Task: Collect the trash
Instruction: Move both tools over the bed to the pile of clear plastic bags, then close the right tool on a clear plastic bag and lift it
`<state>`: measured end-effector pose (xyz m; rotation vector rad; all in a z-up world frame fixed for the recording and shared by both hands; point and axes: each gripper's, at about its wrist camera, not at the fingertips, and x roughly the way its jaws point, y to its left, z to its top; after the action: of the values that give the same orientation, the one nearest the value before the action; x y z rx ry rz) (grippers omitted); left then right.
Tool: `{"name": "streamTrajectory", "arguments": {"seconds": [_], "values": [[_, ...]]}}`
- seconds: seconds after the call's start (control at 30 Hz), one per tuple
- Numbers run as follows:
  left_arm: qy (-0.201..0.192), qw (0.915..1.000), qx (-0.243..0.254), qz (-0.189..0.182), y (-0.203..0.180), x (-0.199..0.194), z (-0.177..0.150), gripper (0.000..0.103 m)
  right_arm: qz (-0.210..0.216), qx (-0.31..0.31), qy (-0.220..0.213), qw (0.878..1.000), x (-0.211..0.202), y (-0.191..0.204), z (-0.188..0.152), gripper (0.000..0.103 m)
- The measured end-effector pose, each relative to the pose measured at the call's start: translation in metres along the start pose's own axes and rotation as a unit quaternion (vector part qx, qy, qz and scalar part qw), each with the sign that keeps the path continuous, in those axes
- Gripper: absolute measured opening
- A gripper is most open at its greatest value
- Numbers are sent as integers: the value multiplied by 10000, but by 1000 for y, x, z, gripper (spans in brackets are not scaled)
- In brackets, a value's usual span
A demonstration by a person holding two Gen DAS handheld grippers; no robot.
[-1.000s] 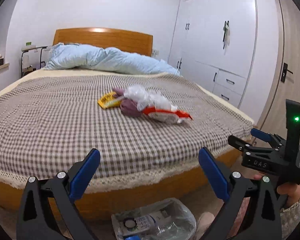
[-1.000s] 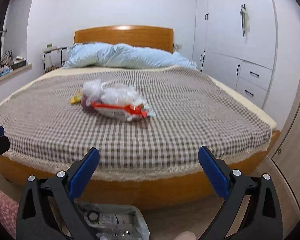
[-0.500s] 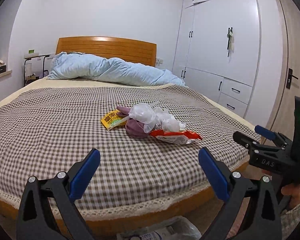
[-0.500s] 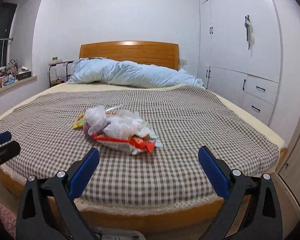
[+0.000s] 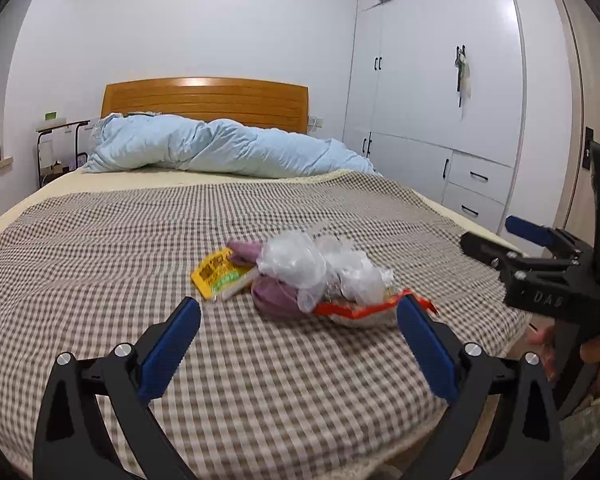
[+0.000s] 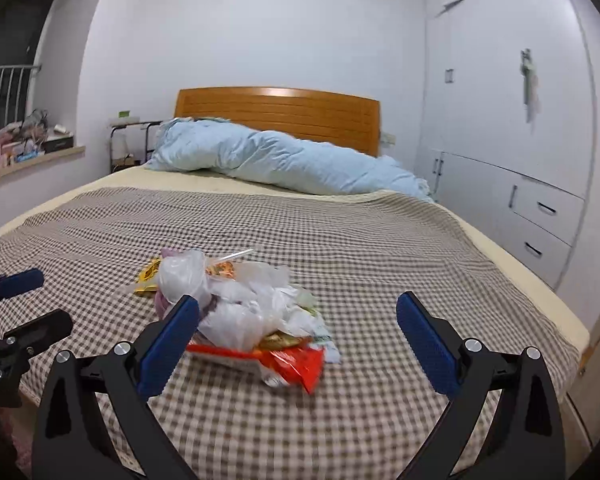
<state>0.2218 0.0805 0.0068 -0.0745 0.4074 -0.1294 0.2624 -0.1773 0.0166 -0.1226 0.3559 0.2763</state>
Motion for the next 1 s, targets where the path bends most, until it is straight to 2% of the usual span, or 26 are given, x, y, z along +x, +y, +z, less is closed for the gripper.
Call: {"name": "streamTrajectory", "arguments": {"seconds": [0.1,0.37,0.43,0.63,0.77,0.87,0.93,0.97,1.0], "values": [[-9,9999,-118,-7,6,14,5,95,145,18,133,9998,20,6,2,95],[100,9995,-191,209,22,55,7,95,168,387,446,9981,62,9,-10,95],[124,9994,-250,224,25,60,6,95,301,538,523,9967,68,8,-12,95],[214,9987,-401,221,34,70,1,95,419,882,1112,9890,94,14,-17,95],[225,9986,-381,286,39,72,-1,95,564,963,1333,9848,102,23,-25,95],[268,9984,-433,245,42,73,-3,95,486,895,1366,9854,105,31,-28,94],[278,9984,-427,239,44,73,-4,95,544,894,1491,9833,110,33,-30,67],[292,9984,-430,231,44,73,-4,95,608,939,1560,9814,112,32,-32,66],[313,9983,-440,218,44,74,-5,95,687,1011,1592,9796,114,31,-33,60]]}}
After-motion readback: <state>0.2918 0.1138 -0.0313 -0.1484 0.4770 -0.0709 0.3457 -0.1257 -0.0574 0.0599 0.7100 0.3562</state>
